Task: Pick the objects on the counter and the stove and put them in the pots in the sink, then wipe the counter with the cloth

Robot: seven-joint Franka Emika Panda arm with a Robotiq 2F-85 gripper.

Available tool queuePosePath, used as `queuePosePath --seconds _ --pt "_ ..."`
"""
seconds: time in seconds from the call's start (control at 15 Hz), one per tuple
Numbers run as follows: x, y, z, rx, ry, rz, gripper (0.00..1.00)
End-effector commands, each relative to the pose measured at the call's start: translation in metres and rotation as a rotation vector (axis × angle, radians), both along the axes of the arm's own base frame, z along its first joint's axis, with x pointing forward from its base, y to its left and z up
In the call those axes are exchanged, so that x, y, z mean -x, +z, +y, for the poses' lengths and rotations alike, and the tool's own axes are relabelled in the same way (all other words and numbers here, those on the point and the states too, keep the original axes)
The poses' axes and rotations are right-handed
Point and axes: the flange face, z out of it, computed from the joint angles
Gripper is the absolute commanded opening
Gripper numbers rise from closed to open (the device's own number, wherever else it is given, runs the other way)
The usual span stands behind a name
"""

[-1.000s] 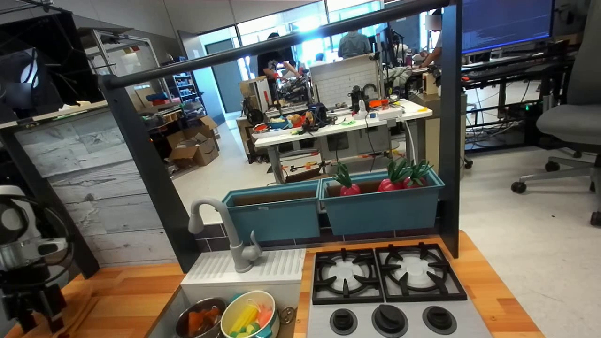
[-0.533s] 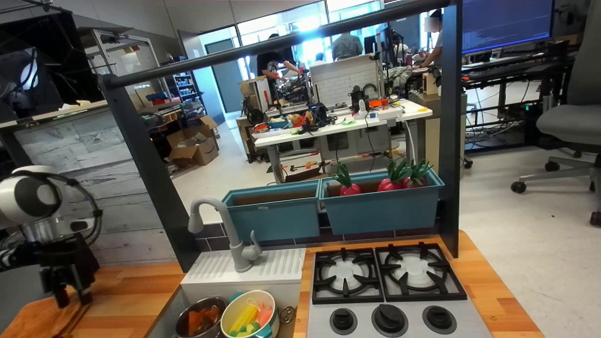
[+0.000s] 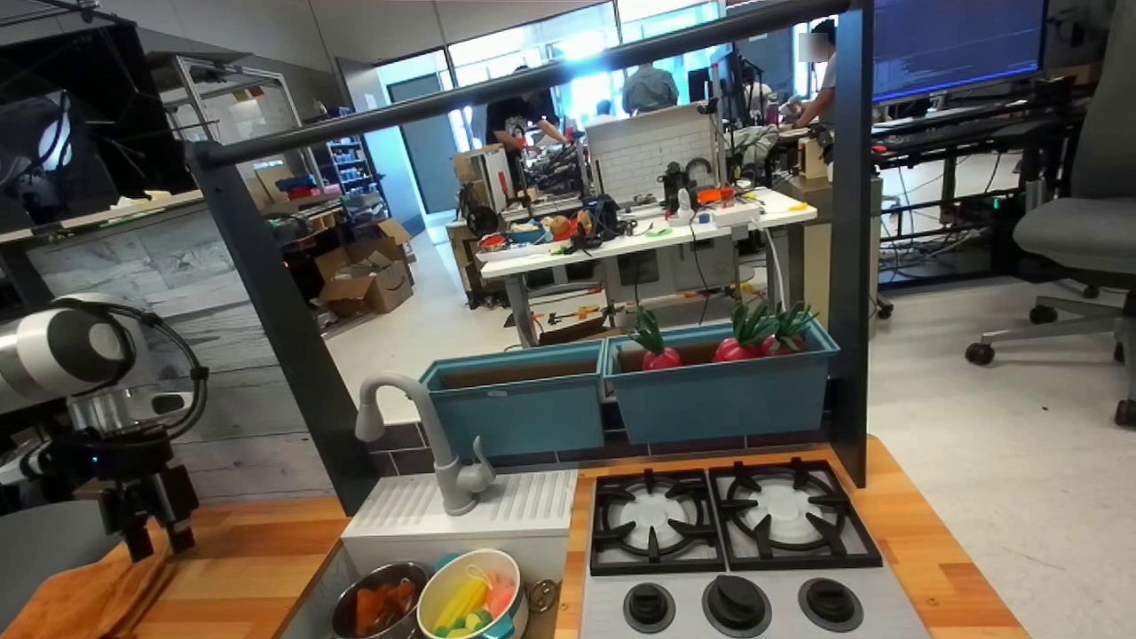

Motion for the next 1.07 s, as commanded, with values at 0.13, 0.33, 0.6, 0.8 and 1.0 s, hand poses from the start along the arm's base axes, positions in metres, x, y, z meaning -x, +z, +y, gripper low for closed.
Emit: queuePosePath --seconds 0.13,0.33,0.6,0.8,1.0 --pt "-0.009 0.082 0.028 -0.011 0.105 -0.060 1.00" --pt "-0.004 0.116 0.043 -0.018 0.183 -0.103 1.00" --pt "0.021 0.115 0.042 0.002 0.239 -0.092 1.00" --pt "0.037 0.127 0.048 -0.012 0.272 -0.134 1.00" --pt "0.046 0.158 0.058 -0.088 0.290 -0.249 1.00"
